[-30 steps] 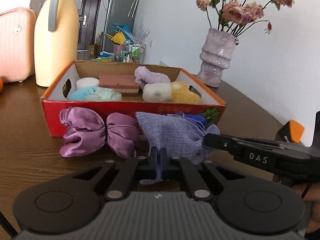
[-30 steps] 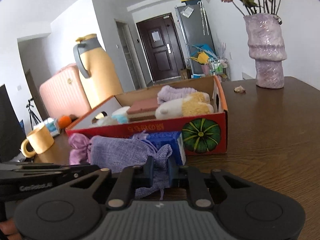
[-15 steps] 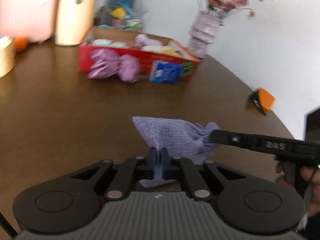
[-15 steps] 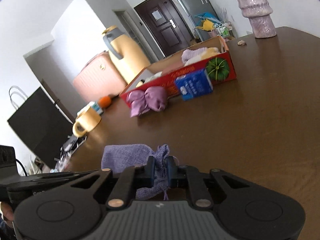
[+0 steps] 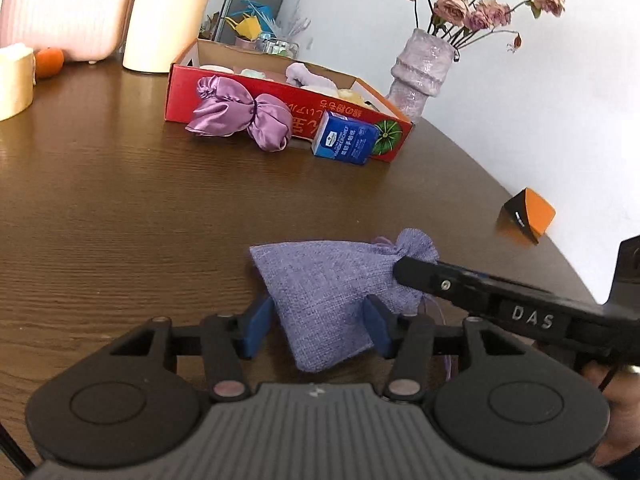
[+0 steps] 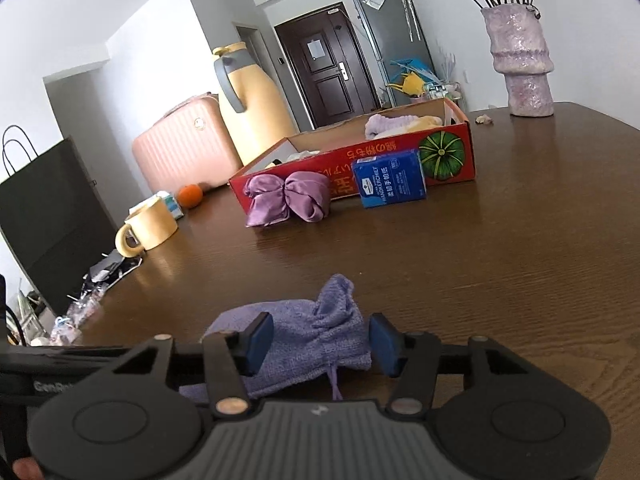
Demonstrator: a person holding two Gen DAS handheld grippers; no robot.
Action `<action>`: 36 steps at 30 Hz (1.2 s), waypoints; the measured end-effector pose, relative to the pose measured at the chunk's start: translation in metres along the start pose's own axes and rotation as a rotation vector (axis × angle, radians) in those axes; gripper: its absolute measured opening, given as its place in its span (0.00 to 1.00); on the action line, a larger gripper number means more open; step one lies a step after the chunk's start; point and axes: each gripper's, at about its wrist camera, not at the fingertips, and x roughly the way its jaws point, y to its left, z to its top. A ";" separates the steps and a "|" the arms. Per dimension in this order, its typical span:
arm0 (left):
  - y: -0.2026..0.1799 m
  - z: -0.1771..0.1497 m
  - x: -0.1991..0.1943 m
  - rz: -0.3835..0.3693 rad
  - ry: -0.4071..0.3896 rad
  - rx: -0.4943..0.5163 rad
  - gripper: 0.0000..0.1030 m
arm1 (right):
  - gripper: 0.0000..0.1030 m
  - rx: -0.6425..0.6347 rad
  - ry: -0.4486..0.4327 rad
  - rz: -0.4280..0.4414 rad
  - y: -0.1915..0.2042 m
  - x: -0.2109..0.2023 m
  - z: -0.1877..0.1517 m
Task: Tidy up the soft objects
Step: 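Carry the lavender pouch into the box and open both grippers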
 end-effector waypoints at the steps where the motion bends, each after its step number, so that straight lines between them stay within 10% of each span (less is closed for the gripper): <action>1: 0.002 0.001 0.001 -0.007 -0.003 -0.006 0.43 | 0.52 -0.005 0.000 -0.001 0.000 0.003 0.000; 7: 0.004 0.001 0.007 -0.024 -0.008 0.000 0.13 | 0.54 -0.029 -0.016 -0.002 -0.003 0.011 0.000; 16: 0.000 0.011 0.001 -0.058 -0.067 0.056 0.04 | 0.17 -0.068 -0.006 0.028 -0.004 0.017 0.002; 24: -0.018 0.141 0.012 -0.170 -0.246 0.205 0.04 | 0.15 -0.169 -0.182 0.032 0.009 -0.006 0.059; 31: -0.008 0.223 0.128 -0.028 -0.118 0.232 0.04 | 0.15 -0.250 -0.202 -0.068 -0.011 0.062 0.178; 36: 0.016 0.236 0.190 0.023 0.008 0.195 0.04 | 0.16 -0.214 0.018 -0.137 -0.041 0.162 0.216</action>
